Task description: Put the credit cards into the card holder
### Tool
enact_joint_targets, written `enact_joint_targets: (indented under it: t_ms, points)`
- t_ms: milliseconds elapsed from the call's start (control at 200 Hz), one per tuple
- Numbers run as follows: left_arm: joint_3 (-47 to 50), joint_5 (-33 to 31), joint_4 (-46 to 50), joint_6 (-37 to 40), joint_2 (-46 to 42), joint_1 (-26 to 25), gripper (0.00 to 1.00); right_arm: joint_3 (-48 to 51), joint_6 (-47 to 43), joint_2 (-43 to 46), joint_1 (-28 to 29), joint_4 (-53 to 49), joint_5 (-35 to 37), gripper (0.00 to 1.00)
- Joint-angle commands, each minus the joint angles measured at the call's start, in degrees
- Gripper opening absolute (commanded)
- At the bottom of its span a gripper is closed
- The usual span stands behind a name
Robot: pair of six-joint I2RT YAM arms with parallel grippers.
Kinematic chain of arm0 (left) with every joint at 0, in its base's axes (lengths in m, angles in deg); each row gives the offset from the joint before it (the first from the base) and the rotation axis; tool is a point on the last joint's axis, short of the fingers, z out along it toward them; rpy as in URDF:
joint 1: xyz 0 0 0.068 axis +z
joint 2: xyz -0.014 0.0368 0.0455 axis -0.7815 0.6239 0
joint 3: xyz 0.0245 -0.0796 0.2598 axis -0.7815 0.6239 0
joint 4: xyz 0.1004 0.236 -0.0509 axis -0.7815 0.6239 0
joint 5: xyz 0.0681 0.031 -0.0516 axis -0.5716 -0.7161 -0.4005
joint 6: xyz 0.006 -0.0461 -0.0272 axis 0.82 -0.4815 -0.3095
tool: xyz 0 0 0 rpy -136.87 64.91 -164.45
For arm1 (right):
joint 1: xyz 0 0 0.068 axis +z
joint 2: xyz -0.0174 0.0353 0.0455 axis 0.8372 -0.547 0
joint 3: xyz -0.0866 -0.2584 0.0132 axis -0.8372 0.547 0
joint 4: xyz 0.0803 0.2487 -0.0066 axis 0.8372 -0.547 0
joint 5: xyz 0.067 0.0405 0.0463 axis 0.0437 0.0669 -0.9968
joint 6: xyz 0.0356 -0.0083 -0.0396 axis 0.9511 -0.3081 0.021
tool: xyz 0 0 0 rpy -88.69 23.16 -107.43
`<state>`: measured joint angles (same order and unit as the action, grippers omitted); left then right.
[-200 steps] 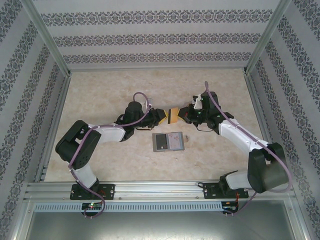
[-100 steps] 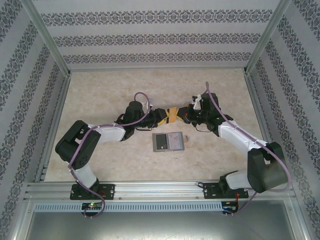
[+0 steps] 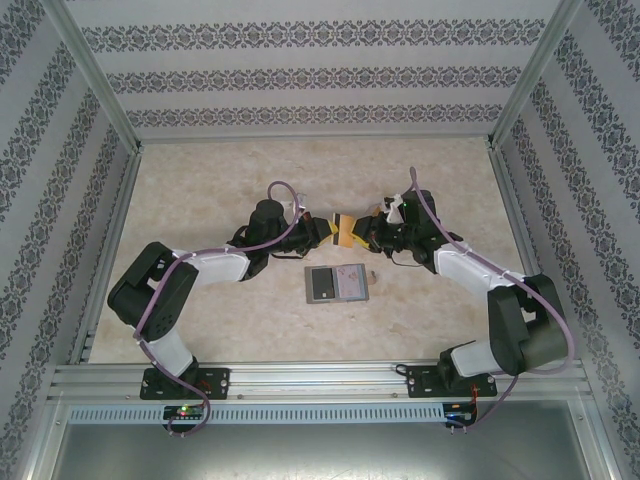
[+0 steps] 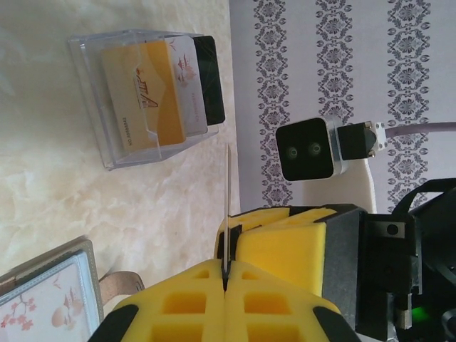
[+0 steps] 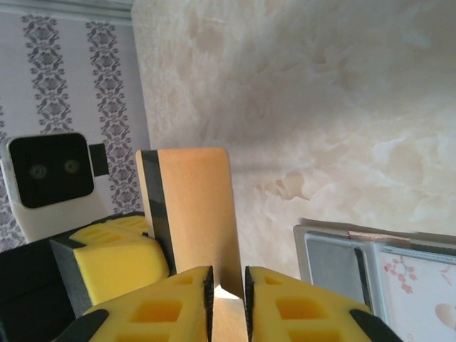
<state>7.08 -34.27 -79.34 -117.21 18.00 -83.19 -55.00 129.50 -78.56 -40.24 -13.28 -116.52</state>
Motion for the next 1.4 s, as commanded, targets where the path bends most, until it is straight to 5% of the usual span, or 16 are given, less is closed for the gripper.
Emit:
enact_joint_targets:
  t_ms: [0,220,430,545,620,719,959,1074,1394]
  points:
    - [-0.5,0.0,-2.3,-0.8,-1.3,0.0,0.0,1.5,0.3,0.0,-0.9,5.9,-3.3,0.22]
    - [-0.5,1.7,-6.6,-2.8,-0.3,-0.1,0.0,1.7,1.4,-0.4,-2.0,8.1,-5.4,0.26]
    - [-0.2,2.2,-10.5,-4.8,1.5,0.0,0.04,1.6,3.0,-1.1,-3.0,10.4,-8.0,0.16]
    - [-0.3,1.7,-7.1,-3.9,1.4,0.0,0.25,1.9,2.1,0.0,-3.4,9.2,-7.6,0.08]
    - [0.2,-0.1,-1.6,-1.3,-0.2,0.0,0.52,2.9,0.9,1.4,-3.9,6.5,-5.0,0.05]
    - [0.3,-3.6,10.1,4.2,-3.7,-0.1,0.66,3.4,-4.0,3.9,-3.9,-1.9,0.7,0.04]
    - [-3.0,-13.0,41.6,19.3,-9.7,-1.2,0.7,-0.1,-22.3,8.7,2.0,-27.1,21.5,0.03]
    - [-0.8,-14.5,44.1,20.0,-10.0,-1.8,0.71,0.4,-25.7,8.8,4.2,-29.9,25.9,0.03]
    - [1.4,-15.1,43.4,19.7,-8.3,-3.0,0.7,1.8,-27.6,6.0,5.6,-28.0,24.4,0.04]
